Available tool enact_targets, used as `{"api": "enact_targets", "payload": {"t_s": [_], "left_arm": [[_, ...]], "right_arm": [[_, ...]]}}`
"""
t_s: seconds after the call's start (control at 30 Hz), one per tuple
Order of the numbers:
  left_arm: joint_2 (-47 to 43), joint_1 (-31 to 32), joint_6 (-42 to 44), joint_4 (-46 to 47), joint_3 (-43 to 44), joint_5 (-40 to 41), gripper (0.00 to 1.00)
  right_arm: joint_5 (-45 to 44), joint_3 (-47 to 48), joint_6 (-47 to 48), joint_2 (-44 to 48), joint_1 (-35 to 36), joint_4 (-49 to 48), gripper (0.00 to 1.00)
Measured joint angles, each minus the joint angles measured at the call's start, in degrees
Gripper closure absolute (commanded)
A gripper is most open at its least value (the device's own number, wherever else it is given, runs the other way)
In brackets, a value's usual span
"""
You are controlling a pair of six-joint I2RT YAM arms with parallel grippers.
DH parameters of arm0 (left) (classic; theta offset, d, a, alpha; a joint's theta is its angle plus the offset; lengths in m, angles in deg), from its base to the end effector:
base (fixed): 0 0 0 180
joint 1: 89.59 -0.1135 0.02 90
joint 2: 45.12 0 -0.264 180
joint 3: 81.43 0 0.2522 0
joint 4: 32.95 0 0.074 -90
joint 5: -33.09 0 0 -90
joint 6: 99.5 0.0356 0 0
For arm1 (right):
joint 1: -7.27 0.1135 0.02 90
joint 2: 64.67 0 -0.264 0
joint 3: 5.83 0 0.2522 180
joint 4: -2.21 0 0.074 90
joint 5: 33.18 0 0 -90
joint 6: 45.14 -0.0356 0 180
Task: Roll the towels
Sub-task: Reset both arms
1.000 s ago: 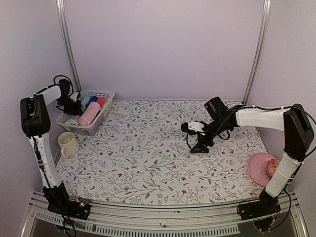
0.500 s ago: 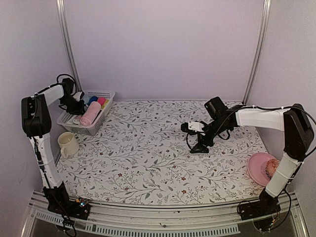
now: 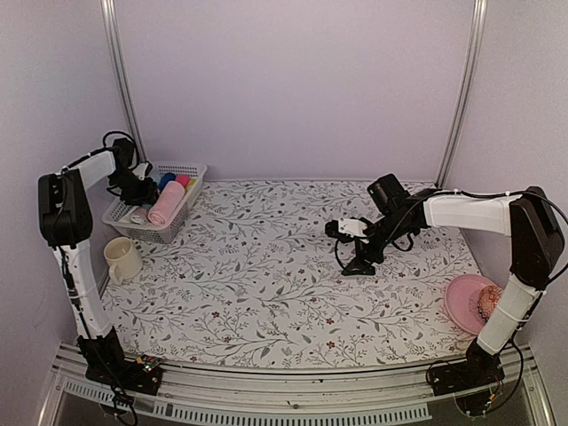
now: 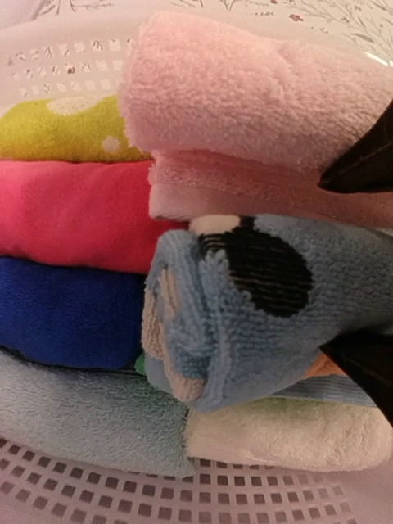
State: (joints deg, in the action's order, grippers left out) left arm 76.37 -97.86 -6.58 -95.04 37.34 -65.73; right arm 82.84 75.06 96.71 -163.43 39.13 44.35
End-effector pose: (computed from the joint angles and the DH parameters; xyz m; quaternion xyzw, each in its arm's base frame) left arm 0.4523 0.0602 0.2279 -0.0287 0.9728 -0.0535 0.2237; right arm 0.2918 0.1997 0.2052 -0.6714 0.6621 0.1704 0.2860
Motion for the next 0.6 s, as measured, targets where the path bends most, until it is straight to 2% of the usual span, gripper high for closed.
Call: {"api": "enact_targets", "payload": {"t_s": [0.13, 0.43, 0.6], "left_arm": [[-1.5, 0.3, -1.1, -0.1, 0.2, 1.5, 0.04], [-8.0, 1.2, -3.5, 0.3, 0.8, 4.6, 0.03], [-17.4, 3.3, -6.1, 3.8, -4.6, 7.4, 0.03]], "right_arm": [[-0.4, 0.0, 0.0, 0.0, 0.0, 0.0, 0.01], [-3.8, 3.0, -2.1, 0.0, 0.0, 0.6, 0.01], [-5.4, 4.9, -4.7, 0.9, -1.3, 0.4, 0.01]]}}
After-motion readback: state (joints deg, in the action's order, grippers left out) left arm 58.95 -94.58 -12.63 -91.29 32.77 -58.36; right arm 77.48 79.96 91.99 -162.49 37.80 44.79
